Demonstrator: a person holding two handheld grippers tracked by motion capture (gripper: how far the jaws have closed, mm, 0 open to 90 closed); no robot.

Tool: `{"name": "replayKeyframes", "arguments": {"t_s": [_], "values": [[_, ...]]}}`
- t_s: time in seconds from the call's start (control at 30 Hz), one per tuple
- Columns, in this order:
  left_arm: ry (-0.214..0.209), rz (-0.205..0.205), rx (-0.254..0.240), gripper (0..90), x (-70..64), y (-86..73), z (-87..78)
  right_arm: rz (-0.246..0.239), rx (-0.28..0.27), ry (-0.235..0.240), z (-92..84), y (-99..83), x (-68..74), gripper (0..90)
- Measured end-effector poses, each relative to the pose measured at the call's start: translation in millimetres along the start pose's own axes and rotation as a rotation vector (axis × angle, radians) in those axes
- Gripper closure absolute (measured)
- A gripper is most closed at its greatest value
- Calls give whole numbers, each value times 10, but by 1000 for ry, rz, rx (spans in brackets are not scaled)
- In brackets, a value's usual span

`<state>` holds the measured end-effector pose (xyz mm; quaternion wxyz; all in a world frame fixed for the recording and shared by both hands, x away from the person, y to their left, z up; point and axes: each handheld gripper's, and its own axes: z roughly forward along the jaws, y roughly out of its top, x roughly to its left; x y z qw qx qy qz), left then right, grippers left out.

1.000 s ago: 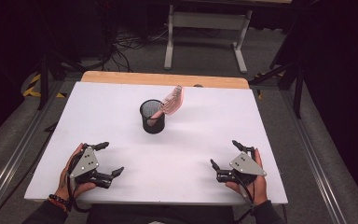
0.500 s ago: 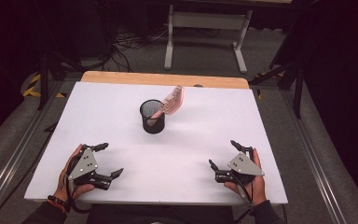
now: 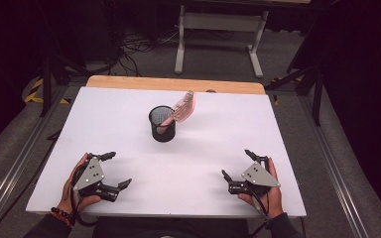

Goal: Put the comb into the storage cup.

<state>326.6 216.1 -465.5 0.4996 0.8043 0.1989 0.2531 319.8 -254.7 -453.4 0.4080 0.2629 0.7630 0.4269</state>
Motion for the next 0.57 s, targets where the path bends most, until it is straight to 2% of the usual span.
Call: {"name": "replayKeyframes", "arguments": {"t_s": [0.57], "values": [[5, -6, 1, 38, 14, 8, 14, 3, 3, 8, 16, -16, 2, 45]]}}
